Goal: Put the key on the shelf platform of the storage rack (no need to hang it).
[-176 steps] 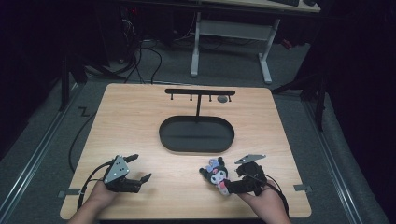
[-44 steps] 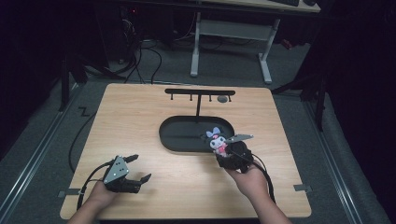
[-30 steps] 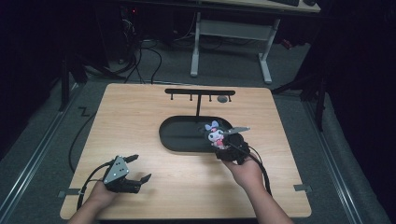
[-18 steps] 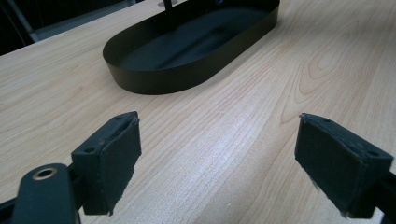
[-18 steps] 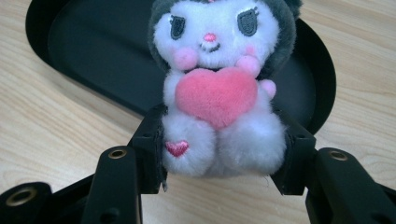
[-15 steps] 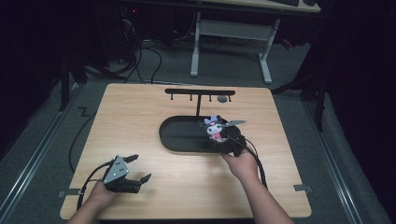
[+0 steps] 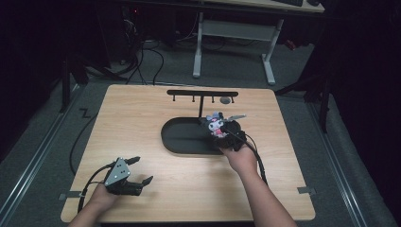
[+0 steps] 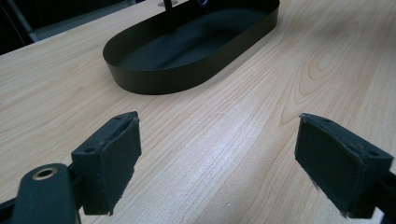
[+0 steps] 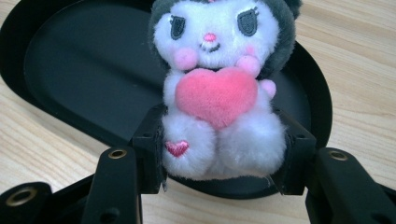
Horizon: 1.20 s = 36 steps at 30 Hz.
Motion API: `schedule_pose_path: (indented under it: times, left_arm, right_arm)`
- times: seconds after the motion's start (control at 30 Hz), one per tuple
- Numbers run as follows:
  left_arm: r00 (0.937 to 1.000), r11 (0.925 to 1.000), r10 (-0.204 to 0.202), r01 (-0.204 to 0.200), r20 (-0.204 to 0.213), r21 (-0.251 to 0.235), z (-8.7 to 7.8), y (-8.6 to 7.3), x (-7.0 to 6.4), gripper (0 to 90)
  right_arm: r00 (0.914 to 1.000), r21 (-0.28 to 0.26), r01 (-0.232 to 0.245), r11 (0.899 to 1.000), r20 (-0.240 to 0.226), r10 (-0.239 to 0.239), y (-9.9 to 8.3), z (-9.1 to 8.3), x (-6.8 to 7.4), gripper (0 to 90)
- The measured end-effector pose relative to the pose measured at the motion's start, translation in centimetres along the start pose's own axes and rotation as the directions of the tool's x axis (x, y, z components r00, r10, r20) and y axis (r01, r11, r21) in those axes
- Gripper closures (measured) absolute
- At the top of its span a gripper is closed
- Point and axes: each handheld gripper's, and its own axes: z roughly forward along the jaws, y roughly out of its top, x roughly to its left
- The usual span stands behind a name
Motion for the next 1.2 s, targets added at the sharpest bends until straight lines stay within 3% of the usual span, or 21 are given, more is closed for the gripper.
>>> schedule_pose_path:
  times: [1.2]
  left_arm:
    - [1.0000, 1.0000, -0.002, 0.002, 0.002, 0.000, 0.0, 0.0, 0.0, 15.4]
  right_arm:
    - [0.9999, 0.020, -0.017, 1.000, 0.000, 0.017, 1.3, 2.1, 0.1, 47.2]
